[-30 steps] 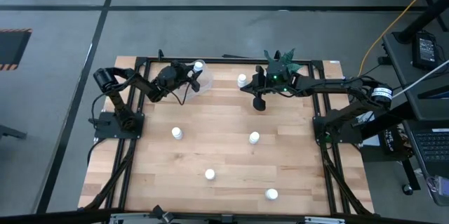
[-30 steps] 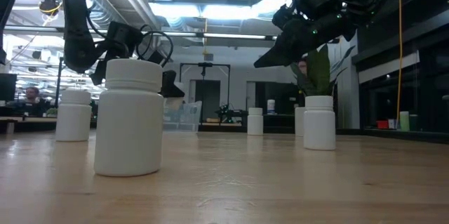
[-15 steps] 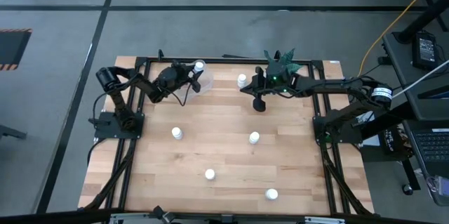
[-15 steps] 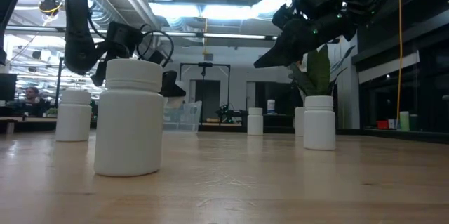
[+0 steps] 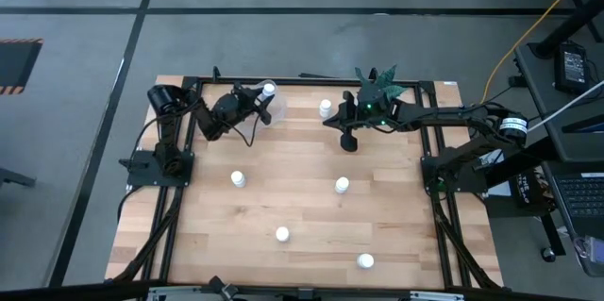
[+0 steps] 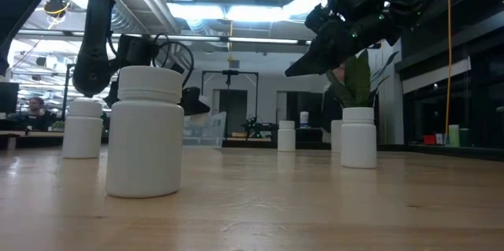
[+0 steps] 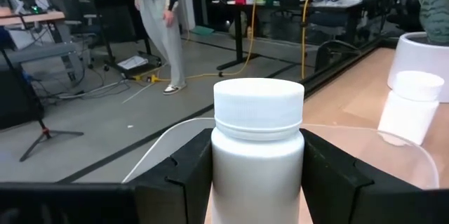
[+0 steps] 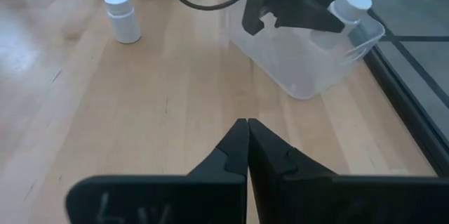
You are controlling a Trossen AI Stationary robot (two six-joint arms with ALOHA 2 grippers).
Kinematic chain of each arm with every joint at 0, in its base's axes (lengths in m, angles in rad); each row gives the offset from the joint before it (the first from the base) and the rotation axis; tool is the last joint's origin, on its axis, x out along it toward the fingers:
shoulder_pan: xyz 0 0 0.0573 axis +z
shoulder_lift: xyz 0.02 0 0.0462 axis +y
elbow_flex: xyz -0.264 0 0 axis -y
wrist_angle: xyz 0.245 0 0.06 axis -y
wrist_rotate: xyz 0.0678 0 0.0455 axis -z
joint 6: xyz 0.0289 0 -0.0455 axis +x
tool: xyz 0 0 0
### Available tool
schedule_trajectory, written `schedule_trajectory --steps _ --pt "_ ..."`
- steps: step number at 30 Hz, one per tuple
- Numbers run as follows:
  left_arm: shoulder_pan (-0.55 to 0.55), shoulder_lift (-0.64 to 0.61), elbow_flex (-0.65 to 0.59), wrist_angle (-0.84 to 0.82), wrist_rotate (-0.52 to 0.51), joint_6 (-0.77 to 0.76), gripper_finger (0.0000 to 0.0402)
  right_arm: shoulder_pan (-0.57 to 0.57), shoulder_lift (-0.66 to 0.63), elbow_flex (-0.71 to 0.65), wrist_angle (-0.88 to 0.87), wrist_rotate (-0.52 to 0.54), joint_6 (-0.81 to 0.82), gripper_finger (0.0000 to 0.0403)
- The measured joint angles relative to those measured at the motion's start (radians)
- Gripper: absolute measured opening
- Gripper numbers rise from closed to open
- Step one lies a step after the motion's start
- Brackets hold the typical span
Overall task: Pick and place pill bottles into a basket
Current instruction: Put the white pill bottle into the transparent container
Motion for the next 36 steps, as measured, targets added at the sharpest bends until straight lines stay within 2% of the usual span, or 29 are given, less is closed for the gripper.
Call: schedule_trajectory --steps 9,18,24,36 --pt "-0.025 0.001 0.0 0.0 -0.009 0.008 0.0168 0.0 0.0 0.0 0.0 0.0 0.0 0.0007" --pt "-0.048 -0.032 0.0 -0.021 -0.067 0.025 0.0168 0.0 0.0 0.0 0.001 0.0 0.0 0.0007" --pt "-0.048 -0.032 0.004 -0.087 -0.07 0.028 0.0169 0.0 0.0 0.0 0.001 0.0 0.0 0.0007" --pt "-0.048 -0.033 0.006 -0.078 -0.079 0.002 0.018 0.0 0.0 0.0 0.001 0.0 0.0 0.0007"
